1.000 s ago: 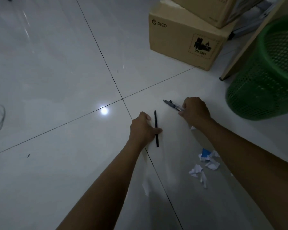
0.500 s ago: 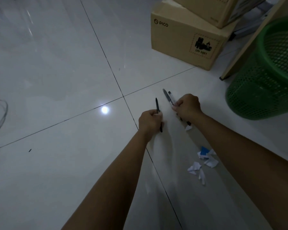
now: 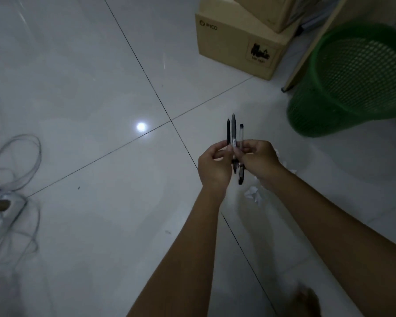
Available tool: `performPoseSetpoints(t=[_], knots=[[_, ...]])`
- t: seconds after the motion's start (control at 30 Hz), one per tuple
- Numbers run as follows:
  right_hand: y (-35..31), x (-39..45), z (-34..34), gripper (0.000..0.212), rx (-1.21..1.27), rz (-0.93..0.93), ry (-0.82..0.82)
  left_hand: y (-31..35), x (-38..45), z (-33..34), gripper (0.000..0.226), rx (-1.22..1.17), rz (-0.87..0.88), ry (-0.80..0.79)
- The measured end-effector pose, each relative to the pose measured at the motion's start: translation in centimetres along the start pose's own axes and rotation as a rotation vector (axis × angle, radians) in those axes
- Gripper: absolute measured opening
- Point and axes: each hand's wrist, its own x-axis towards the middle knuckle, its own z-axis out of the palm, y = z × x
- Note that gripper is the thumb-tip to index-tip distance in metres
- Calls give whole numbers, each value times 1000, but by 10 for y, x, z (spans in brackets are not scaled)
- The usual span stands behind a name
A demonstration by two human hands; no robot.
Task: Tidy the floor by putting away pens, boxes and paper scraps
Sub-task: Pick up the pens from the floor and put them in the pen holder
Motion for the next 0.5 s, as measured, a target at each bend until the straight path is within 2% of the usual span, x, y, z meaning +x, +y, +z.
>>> performPoseSetpoints(t=[0.23,0.43,0.5], knots=[[-105,-124,-57,12,44,48,11,115,-115,-32,25,56,-52,-28],[-210,-217,-118,9,6,-5,172,241,-208,-37,19,93,-54,-82],[-245,-240,-144,21,19,-16,223,283,-231,-31,19,164,4,-95]])
